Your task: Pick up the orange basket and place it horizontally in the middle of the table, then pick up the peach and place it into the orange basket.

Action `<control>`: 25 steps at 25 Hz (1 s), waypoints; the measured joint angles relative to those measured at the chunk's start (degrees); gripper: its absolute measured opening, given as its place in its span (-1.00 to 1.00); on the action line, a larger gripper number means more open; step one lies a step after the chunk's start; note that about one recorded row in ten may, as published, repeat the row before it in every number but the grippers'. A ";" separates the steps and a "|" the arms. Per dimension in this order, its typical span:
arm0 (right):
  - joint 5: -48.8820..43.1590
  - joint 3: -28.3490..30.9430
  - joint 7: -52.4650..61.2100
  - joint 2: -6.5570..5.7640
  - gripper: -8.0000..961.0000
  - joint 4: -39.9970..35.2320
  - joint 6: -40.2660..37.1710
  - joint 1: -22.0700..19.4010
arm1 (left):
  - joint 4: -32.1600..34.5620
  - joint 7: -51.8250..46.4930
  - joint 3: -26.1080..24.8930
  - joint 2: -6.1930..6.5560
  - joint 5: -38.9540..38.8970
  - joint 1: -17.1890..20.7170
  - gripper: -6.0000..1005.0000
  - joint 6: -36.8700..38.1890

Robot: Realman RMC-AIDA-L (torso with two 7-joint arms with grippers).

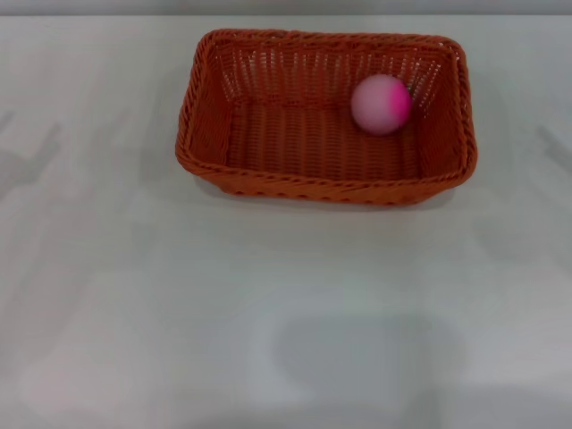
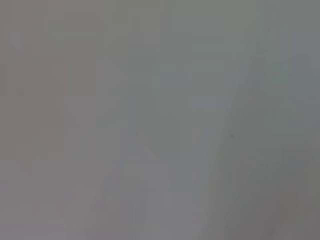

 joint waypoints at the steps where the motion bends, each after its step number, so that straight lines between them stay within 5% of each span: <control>1: 0.21 1.08 -2.29 0.00 0.57 1.72 0.00 -0.21 | 0.03 0.73 0.00 -0.02 -0.28 0.17 0.58 -0.01; 11: 0.64 11.44 -19.95 0.06 0.57 15.45 -0.54 -1.87 | 2.50 7.35 0.11 -0.10 -2.93 0.86 0.58 -0.97; 25: 0.64 12.49 -22.55 0.08 0.57 17.48 -1.27 -1.93 | 5.98 13.25 0.09 -0.10 -7.28 0.75 0.58 -1.73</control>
